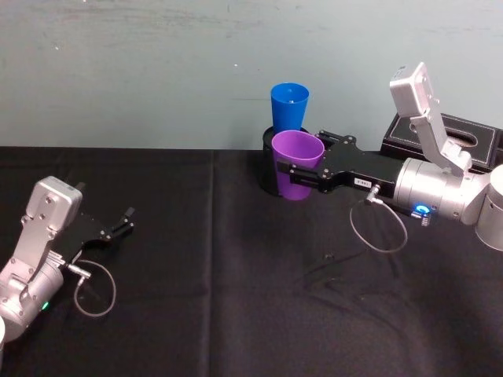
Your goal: Pick up one cup with a gripper and tap it against the other cup.
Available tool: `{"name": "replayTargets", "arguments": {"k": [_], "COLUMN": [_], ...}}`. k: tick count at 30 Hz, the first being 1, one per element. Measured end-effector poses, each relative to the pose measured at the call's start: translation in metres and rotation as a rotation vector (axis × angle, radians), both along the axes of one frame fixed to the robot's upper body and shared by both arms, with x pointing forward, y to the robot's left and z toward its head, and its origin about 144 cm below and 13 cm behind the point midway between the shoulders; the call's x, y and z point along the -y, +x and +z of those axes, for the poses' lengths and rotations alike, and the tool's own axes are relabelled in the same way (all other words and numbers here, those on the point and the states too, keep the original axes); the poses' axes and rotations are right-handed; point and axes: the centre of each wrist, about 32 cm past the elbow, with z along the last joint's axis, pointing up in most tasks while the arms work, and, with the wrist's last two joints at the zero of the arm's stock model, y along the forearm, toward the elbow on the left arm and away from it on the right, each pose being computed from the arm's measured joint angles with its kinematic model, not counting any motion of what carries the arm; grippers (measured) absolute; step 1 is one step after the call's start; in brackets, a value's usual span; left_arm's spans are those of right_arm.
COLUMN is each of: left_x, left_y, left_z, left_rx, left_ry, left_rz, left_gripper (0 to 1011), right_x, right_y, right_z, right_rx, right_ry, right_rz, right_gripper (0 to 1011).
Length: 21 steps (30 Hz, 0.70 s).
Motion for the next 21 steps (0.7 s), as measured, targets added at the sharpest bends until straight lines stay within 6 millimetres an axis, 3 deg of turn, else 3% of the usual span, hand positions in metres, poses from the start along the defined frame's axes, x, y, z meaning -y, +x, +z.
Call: {"name": "replayTargets", "arguments": {"k": [13,21], "left_x": [0.000,0.000], "left_y": [0.000,0.000], "left_z": [0.000,0.000], "left_rx": [0.000,0.000], "left_ry": [0.000,0.000], "left_rz": [0.000,0.000], "left_gripper": [1011,1011], "right_x": [0.000,-0.003], "right_y": [0.003,0.019], "right_z": [0.004,0.012], "right_rx": [0.000,0.012], "right_ry": [-0.001,-0.009], "right_rz": [-0.018,-0.054], "right_gripper": [718,718]}}
